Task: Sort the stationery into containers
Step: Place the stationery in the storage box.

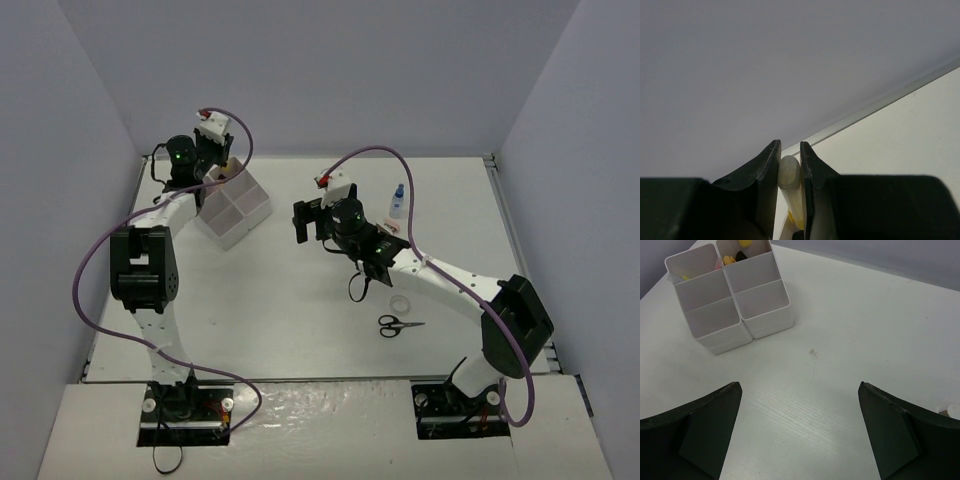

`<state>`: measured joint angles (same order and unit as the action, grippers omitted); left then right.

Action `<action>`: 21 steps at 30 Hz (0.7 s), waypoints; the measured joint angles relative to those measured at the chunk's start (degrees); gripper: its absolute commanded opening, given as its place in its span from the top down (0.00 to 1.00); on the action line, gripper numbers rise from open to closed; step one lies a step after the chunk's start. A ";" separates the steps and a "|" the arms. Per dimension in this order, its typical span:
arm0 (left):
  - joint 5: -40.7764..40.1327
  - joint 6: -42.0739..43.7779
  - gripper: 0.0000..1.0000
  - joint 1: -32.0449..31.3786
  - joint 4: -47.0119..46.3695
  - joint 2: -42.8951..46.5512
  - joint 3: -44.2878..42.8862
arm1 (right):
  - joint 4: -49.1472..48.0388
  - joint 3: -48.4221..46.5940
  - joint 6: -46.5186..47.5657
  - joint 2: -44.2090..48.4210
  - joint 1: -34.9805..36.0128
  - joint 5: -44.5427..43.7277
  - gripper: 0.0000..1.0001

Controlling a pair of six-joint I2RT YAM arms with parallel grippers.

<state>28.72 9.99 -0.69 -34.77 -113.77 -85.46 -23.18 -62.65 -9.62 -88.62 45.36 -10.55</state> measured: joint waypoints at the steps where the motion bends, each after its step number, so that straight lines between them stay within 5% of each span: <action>1: 0.00 0.12 1.00 0.00 -0.21 -0.10 0.25 | 0.17 0.00 0.01 0.01 -0.02 0.00 0.00; 12: 1.84 1.54 1.00 -0.08 -4.67 -0.14 8.91 | 0.52 1.73 -0.03 1.50 -0.70 0.04 0.00; 16: 2.32 1.52 0.63 -0.07 -5.01 -0.14 9.28 | 0.54 1.81 -0.25 2.03 -0.81 0.04 0.00; 21: 1.89 1.27 0.43 0.02 -4.91 -0.14 9.28 | 0.76 2.03 -0.54 2.62 -1.10 0.02 0.00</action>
<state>30.61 11.25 -0.67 -39.68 -113.91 -76.18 -22.42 -60.62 -10.15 -86.00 44.26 -10.52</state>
